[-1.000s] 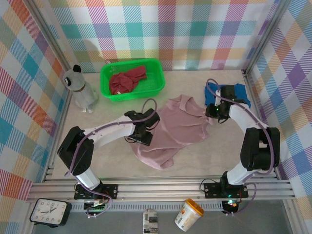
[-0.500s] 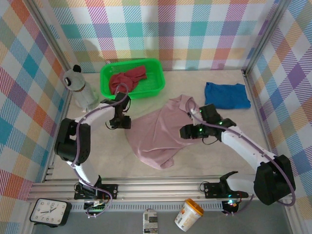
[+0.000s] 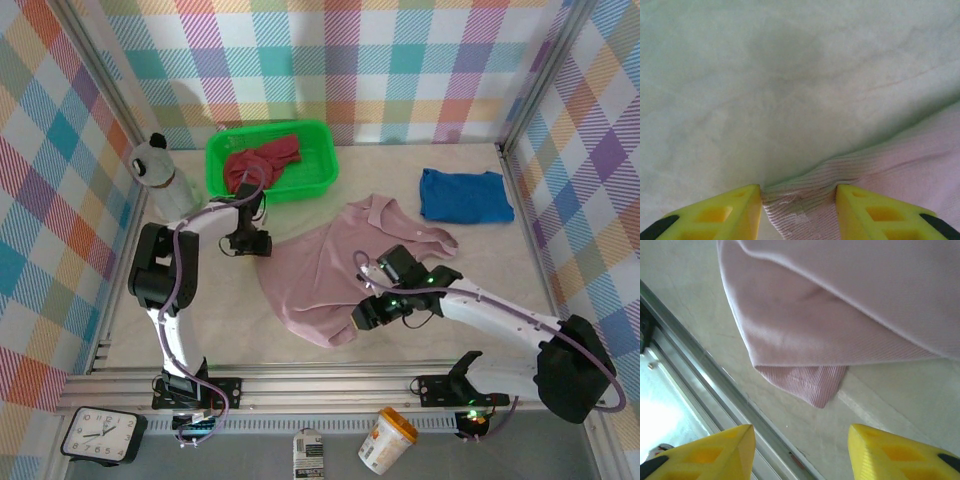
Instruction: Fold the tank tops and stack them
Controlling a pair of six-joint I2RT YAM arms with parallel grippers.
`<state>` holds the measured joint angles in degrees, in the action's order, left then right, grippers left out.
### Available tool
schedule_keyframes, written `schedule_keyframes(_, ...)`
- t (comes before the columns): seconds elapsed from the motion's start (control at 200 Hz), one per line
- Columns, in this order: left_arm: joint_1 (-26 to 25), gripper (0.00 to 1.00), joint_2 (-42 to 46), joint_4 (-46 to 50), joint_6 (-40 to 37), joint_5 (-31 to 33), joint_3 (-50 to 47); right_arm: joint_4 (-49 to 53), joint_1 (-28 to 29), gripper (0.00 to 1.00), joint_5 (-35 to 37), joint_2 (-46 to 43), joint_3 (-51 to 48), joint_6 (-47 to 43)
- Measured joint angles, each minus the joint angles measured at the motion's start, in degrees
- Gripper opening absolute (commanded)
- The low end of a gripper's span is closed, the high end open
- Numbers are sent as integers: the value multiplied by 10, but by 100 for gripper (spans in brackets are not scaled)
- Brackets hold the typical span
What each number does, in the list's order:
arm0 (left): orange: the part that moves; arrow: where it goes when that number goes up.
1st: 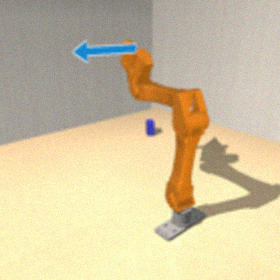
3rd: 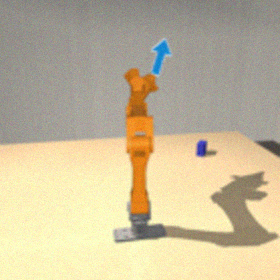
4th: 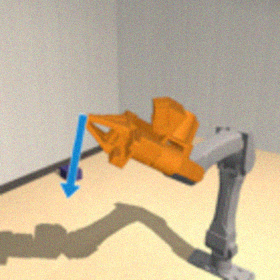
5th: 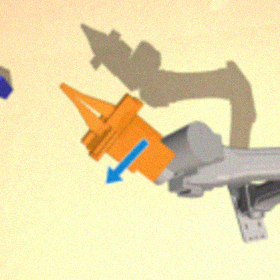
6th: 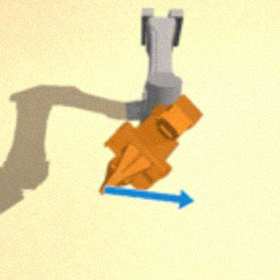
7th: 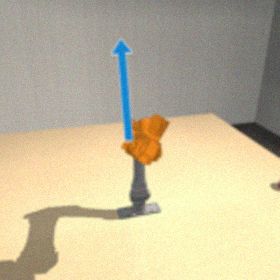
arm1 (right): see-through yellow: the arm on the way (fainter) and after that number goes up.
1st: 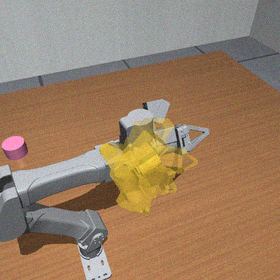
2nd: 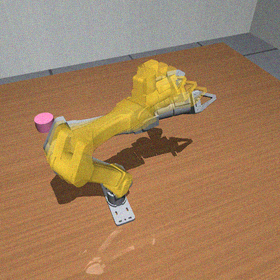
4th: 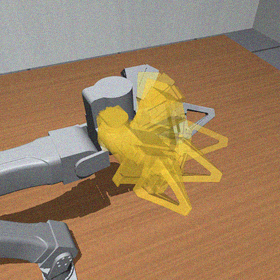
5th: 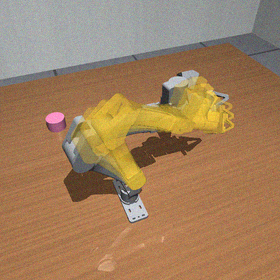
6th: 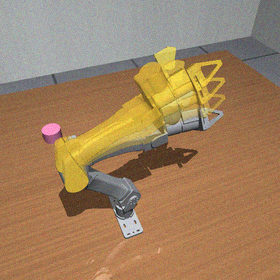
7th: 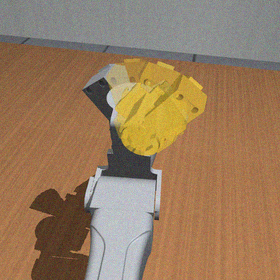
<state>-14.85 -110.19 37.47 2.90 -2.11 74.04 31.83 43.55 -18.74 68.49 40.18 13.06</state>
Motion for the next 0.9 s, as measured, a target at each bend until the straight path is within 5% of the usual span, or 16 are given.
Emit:
schedule_keyframes(0.415, 5, 6, -19, 16, -19, 6, 22, -10, 73, 47, 34, 146, 41, -8)
schedule_keyframes(0.905, 5, 0, -19, 20, -21, -7, 25, -8, 128, 41, 101, 242, 99, -19)
